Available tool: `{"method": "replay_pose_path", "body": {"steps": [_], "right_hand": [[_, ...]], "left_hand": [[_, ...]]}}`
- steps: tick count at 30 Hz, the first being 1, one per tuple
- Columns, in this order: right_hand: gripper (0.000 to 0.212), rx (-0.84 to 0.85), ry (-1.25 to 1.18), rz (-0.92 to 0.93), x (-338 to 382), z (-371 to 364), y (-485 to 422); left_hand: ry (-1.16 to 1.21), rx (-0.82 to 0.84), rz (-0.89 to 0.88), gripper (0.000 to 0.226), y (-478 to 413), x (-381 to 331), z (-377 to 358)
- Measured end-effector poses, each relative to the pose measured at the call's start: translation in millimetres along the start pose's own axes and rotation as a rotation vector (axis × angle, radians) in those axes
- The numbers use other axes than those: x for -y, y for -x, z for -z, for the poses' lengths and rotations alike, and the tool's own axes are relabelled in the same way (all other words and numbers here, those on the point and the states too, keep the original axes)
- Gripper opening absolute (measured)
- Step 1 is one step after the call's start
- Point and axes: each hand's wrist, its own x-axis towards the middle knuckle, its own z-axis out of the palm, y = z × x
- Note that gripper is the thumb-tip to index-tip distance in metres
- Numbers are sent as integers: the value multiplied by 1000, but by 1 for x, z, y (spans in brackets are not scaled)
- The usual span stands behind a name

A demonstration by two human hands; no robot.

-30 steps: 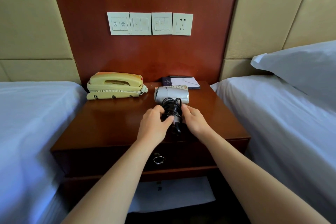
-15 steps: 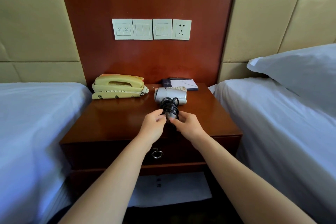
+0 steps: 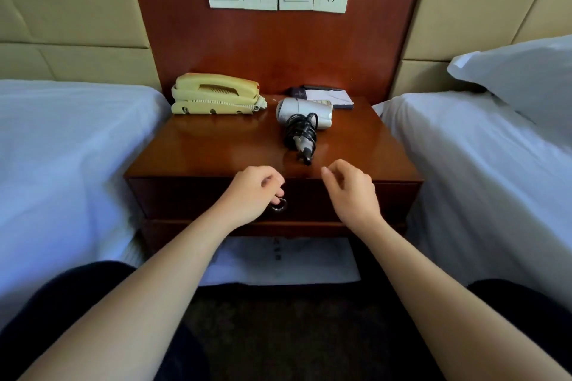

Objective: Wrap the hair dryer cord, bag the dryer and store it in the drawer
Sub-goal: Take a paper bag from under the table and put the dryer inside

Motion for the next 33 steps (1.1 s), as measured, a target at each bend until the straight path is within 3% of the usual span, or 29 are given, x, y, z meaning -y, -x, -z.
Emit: {"method": "replay_pose_path", "body": {"steps": [5,11,17,21,24,29,33], "right_hand": [[26,213,64,-24,-17,-18,51],[28,544,197,-235,-60,-70,70],[27,707,59,-549,-122,-129,80],[28,701,-74,-755,-154,-161,94],[15,643,-189,-924,-172,-183,100],[9,503,-430,-1211,-193,-214,103],[14,443,-583,-1410,-199,-225,93]], "left_hand": [[-43,184,113,25,39,31,-18],[112,170,481,27,51,108,-58],[186,155,730,24,52,178,-103],[259,96,869,22,51,213,-134],[424,20,1012,15,47,236,-151],[610,-138,1138,29,32,257,-167],[747,-168,1213,12,15,270,-177]]}}
